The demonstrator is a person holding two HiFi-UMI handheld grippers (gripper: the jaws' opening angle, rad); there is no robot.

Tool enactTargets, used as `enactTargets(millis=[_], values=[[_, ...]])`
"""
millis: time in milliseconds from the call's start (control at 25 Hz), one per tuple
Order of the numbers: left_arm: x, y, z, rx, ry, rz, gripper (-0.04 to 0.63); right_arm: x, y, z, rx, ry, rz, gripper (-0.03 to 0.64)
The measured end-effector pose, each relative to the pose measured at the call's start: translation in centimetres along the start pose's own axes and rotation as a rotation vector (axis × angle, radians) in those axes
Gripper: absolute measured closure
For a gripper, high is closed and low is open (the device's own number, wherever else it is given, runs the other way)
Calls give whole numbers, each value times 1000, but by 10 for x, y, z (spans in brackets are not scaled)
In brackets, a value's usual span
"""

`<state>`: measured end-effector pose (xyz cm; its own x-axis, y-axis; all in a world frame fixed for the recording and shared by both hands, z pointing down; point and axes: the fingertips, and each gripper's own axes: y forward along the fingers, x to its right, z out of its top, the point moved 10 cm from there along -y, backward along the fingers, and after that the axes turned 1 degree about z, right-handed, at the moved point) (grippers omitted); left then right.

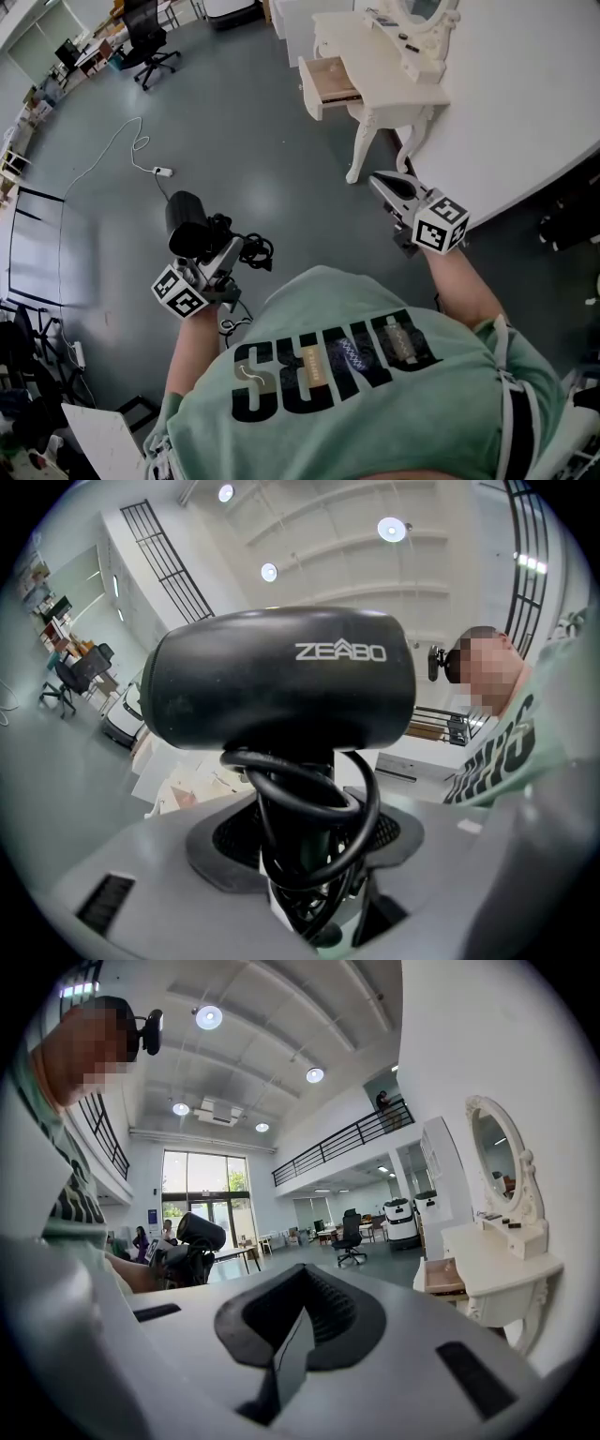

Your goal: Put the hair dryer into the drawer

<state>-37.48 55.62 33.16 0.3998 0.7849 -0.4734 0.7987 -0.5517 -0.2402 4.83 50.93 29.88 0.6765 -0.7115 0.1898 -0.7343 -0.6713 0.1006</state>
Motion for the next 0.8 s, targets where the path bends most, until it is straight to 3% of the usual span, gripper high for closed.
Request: enactTargets(millis=[440,800], values=[[26,80,-34,10,-45,-10,339,50,-57,12,37,-35,8,627],[25,128,-48,-29,-67,-36,339,82,-82,11,59,-18,-13,627]])
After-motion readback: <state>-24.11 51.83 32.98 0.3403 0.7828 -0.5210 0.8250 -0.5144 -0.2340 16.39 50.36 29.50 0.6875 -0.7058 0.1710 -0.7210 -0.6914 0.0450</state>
